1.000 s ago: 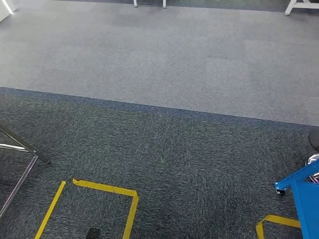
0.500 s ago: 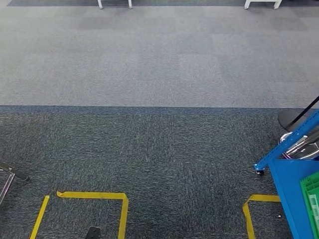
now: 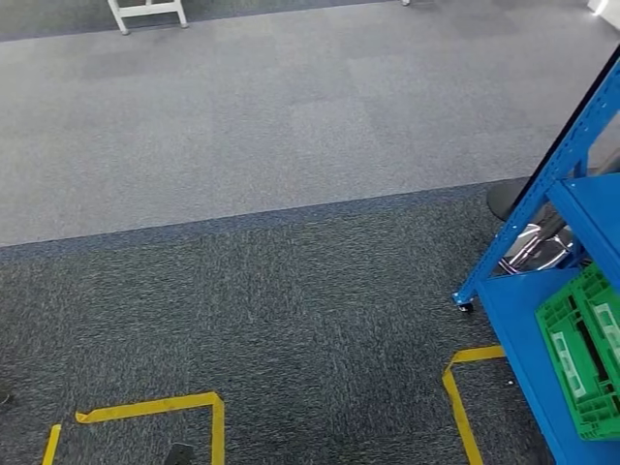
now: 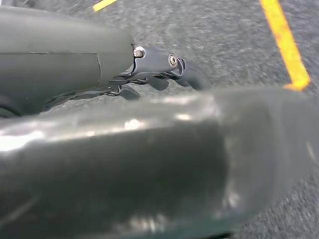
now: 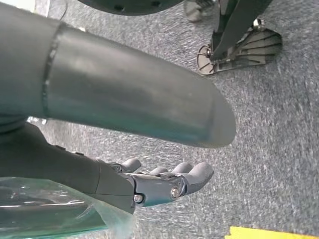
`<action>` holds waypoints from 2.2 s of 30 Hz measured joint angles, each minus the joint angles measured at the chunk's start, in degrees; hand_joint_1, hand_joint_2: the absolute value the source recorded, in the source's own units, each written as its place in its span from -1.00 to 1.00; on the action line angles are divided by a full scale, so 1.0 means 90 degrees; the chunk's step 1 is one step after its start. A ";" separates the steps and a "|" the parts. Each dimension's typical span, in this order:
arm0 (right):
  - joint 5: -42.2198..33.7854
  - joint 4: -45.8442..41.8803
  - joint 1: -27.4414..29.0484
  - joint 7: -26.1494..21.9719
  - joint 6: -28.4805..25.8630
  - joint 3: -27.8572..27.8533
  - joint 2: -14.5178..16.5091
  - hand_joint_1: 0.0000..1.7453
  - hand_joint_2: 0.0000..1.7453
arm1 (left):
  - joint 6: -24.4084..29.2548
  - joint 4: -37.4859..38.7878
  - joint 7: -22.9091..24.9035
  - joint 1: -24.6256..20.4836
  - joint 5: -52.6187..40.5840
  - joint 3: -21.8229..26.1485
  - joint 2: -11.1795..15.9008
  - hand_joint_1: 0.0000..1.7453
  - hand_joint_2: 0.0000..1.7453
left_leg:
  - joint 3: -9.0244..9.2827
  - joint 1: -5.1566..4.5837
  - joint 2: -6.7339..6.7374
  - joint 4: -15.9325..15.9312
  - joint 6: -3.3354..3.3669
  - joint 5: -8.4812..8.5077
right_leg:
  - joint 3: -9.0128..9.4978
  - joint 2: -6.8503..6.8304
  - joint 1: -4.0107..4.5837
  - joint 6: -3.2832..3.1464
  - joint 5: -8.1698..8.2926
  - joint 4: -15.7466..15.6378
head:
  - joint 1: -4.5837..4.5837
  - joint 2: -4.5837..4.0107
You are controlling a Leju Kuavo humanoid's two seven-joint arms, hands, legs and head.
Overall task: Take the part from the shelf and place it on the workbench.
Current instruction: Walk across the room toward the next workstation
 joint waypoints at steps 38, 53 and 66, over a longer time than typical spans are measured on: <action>0.0141 0.0019 -0.0011 0.0116 0.0072 -0.0032 -0.0055 -1.00 -1.00 | -0.0127 0.0000 -0.0267 -0.0027 0.0004 0.0003 0.0016 -1.00 -1.00 | 0.0422 0.0028 -0.0124 -0.1137 0.0076 0.0352 | -0.0174 0.0165 -0.0022 0.0198 -0.0096 0.0132 | -0.0034 0.0000; 0.0056 0.0019 -0.0048 0.0305 0.0017 -0.0103 -0.0055 -1.00 -1.00 | 0.0018 0.0002 -0.0098 -0.0041 0.0051 0.0017 0.0009 -1.00 -1.00 | 0.0491 -0.0005 0.0689 -0.1030 -0.0132 0.0187 | -0.0022 -0.0619 -0.0016 0.0080 -0.0061 0.0026 | -0.0016 0.0000; -0.0055 0.0019 -0.0073 0.0350 0.0017 -0.0264 -0.0028 -1.00 -1.00 | 0.0246 0.0002 -0.0162 -0.0008 0.0006 0.0032 0.0021 -1.00 -1.00 | 0.0376 -0.0056 -0.0373 -0.1009 0.0075 0.0300 | -0.0098 0.0287 0.0010 0.0035 0.0045 0.0029 | -0.0028 0.0000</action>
